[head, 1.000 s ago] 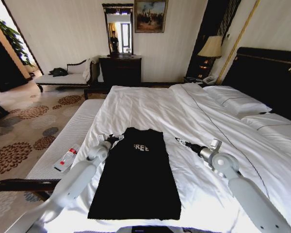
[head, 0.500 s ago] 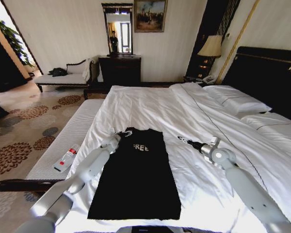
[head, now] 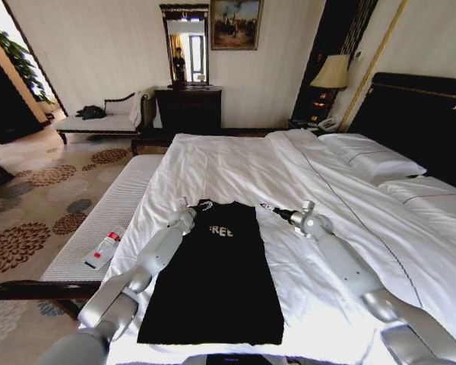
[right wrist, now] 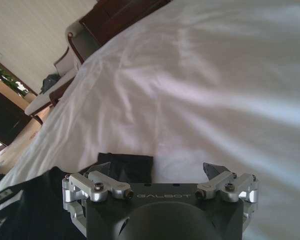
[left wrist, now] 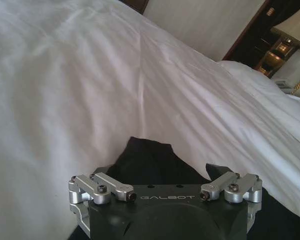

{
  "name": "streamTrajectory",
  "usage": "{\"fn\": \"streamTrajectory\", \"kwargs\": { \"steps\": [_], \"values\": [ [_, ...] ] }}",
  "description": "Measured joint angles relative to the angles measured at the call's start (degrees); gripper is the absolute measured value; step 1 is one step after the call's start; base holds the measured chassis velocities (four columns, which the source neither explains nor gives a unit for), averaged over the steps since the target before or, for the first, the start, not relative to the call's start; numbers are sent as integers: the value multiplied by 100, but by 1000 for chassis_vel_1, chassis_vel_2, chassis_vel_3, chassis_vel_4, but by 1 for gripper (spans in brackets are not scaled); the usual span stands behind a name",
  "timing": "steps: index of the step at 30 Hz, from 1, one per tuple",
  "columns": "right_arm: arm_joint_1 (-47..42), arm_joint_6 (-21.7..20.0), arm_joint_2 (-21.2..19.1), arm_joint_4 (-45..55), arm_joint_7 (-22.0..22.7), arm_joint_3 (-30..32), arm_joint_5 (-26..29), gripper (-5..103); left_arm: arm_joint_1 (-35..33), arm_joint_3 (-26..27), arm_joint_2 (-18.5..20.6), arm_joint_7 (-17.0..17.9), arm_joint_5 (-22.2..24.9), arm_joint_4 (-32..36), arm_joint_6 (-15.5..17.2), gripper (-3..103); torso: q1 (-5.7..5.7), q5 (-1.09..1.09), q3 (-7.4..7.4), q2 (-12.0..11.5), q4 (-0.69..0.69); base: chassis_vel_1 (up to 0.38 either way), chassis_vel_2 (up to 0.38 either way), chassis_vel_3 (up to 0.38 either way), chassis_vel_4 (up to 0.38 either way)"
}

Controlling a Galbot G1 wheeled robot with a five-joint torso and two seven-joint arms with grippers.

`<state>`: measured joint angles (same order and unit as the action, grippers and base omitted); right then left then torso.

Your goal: Fold the clothes on the bed.

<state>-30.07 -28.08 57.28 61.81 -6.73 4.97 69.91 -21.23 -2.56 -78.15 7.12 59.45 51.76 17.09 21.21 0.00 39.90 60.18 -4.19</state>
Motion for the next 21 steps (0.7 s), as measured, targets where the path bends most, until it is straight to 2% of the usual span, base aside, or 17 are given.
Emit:
{"fn": "streamTrajectory", "kwargs": {
  "steps": [7, 13, 15, 21],
  "values": [
    [240, 99, 336, -575, -228, -103, -255, 100, 45, 83, 16, -236, -303, -189, -126, 99, -1, -1, 0, 0, -1, 0, 0, 0, 0],
    [345, 102, 523, -641, -247, -133, -224, 100, 55, 111, 82, -305, -376, -245, -150, 99, -1, -2, 0, 1, 0, 0, 0, 0, 0],
    [410, 102, 705, -737, -247, -183, -270, 100, 89, 113, 86, -353, -413, -346, -153, 99, -1, -1, -1, 1, 0, 0, 0, 0, 0],
    [507, 104, 984, -978, -198, -208, -337, 100, 131, 152, -33, -368, -479, -481, -151, 99, -1, -1, 0, 0, -1, 0, 0, 0, 0]
  ]
}}
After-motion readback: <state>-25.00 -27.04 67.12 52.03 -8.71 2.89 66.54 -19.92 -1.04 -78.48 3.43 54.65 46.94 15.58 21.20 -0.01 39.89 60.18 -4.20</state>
